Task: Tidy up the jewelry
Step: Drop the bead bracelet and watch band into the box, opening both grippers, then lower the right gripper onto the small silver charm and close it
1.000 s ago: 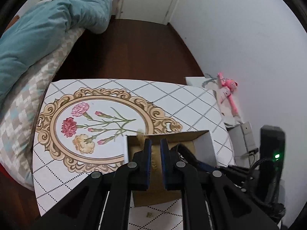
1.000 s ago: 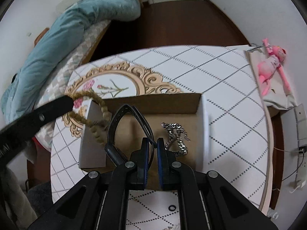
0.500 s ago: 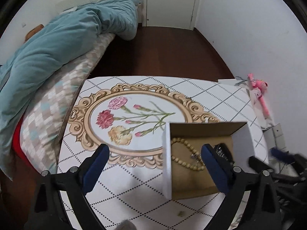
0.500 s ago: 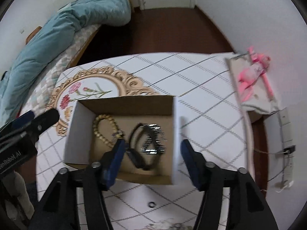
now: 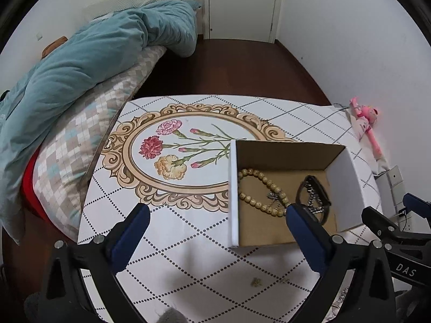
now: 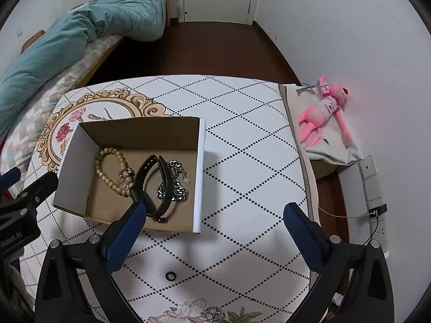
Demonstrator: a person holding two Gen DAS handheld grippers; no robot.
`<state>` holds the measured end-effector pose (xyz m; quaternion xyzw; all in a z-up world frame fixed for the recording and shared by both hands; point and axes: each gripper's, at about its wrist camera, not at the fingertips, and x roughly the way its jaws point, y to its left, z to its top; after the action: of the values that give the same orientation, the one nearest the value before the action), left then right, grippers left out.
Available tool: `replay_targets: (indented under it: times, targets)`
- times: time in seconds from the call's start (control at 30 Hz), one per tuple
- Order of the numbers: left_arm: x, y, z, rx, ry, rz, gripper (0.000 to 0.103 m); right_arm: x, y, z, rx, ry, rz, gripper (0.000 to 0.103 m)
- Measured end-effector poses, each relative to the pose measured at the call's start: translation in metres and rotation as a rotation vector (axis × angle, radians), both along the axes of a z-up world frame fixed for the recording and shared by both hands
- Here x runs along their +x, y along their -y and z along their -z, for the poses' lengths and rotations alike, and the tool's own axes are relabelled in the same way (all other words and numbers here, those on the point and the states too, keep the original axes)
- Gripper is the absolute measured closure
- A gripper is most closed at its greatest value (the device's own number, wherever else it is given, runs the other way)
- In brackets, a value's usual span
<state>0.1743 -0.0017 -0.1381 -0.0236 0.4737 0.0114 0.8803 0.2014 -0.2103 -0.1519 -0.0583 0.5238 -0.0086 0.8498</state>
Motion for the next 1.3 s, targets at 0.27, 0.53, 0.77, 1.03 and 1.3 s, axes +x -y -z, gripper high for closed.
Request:
replay_targets:
  times: [0.27,0.53,0.77,1.03,1.3]
  targets:
    - [-0.026,0.005,-0.034,-0.007,0.067,0.005,0.0,-0.028,0.007,-0.04,0.005,0.091,0.028,0.0]
    - [-0.06,0.015,-0.078,-0.012,0.157,0.022,0.0,-0.066,0.014,-0.09,0.0,0.2,0.052,0.0]
    - [-0.084,0.016,-0.109,-0.024,0.217,0.029,0.0,-0.095,0.021,-0.131,0.001,0.28,0.07,0.0]
    - [-0.099,0.018,-0.121,-0.026,0.224,0.031,0.0,-0.116,0.022,-0.155,0.038,0.32,0.071,0.0]
    - [-0.095,0.008,-0.089,0.017,0.159,-0.029,0.0,-0.112,0.019,-0.118,0.08,0.2,0.052,0.0]
